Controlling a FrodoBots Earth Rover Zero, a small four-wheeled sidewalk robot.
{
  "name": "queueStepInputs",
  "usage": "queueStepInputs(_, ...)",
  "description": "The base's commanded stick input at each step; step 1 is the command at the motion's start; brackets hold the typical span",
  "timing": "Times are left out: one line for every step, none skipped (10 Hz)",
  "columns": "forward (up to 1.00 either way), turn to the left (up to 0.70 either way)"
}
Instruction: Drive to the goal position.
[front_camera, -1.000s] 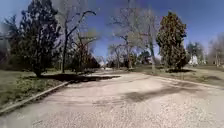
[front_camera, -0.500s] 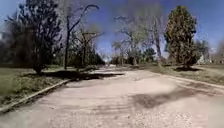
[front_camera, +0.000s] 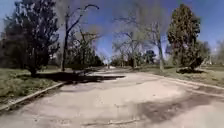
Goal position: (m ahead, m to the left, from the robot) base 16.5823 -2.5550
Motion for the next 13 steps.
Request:
queueStepInputs(0.85,0.0)
queueStepInputs(0.85,0.0)
queueStepInputs(0.85,0.0)
queueStepInputs(0.85,0.0)
queueStepInputs(0.85,0.0)
queueStepInputs(0.85,0.0)
queueStepInputs(0.85,0.0)
queueStepInputs(0.85,0.0)
queueStepInputs(0.85,0.0)
queueStepInputs(0.85,0.0)
queueStepInputs(0.85,0.0)
queueStepInputs(0.85,0.0)
queueStepInputs(0.85,0.0)
